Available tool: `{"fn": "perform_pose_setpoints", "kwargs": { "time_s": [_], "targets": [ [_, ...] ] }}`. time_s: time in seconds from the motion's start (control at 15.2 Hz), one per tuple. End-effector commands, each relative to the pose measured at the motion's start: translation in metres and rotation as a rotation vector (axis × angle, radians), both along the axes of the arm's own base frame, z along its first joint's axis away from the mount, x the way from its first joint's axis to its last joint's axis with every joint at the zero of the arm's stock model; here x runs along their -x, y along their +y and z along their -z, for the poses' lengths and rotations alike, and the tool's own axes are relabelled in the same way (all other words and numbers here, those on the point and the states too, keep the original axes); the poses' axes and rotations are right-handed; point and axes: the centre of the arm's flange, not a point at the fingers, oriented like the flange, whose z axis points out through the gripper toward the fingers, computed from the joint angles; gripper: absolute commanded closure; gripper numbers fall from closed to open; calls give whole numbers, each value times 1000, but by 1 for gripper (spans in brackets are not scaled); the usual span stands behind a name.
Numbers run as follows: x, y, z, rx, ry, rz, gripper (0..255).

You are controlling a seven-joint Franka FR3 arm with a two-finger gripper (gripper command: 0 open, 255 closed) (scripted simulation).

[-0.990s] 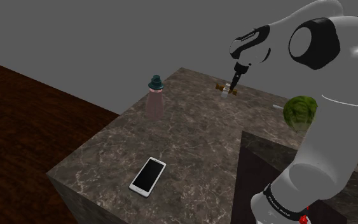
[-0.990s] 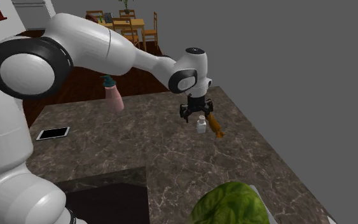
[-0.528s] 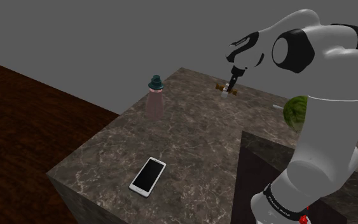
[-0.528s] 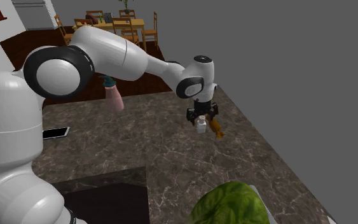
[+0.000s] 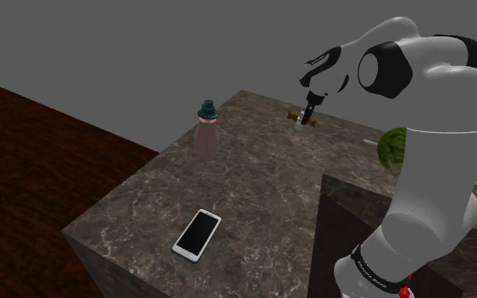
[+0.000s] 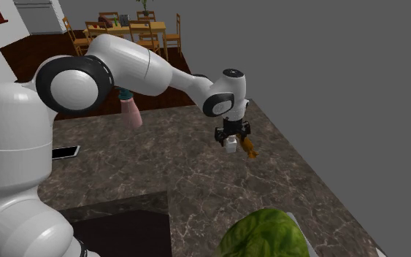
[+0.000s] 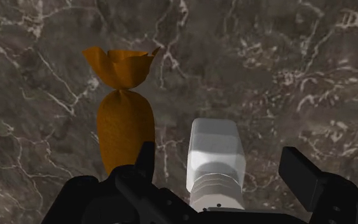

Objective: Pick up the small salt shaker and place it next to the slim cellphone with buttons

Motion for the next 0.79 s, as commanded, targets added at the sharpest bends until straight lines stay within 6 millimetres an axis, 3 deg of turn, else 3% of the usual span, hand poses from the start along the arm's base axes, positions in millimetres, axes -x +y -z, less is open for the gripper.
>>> {"fn": "perform_pose_setpoints", "kwargs": {
  "time_s": [0.0, 0.07, 0.13, 0.73],
  "targets": [
    [0, 0, 0, 0, 0, 0, 0],
    [0, 0, 0, 0, 0, 0, 0],
    [0, 0, 0, 0, 0, 0, 255],
    [0, 0, 0, 0, 0, 0, 255]
  ]
}}
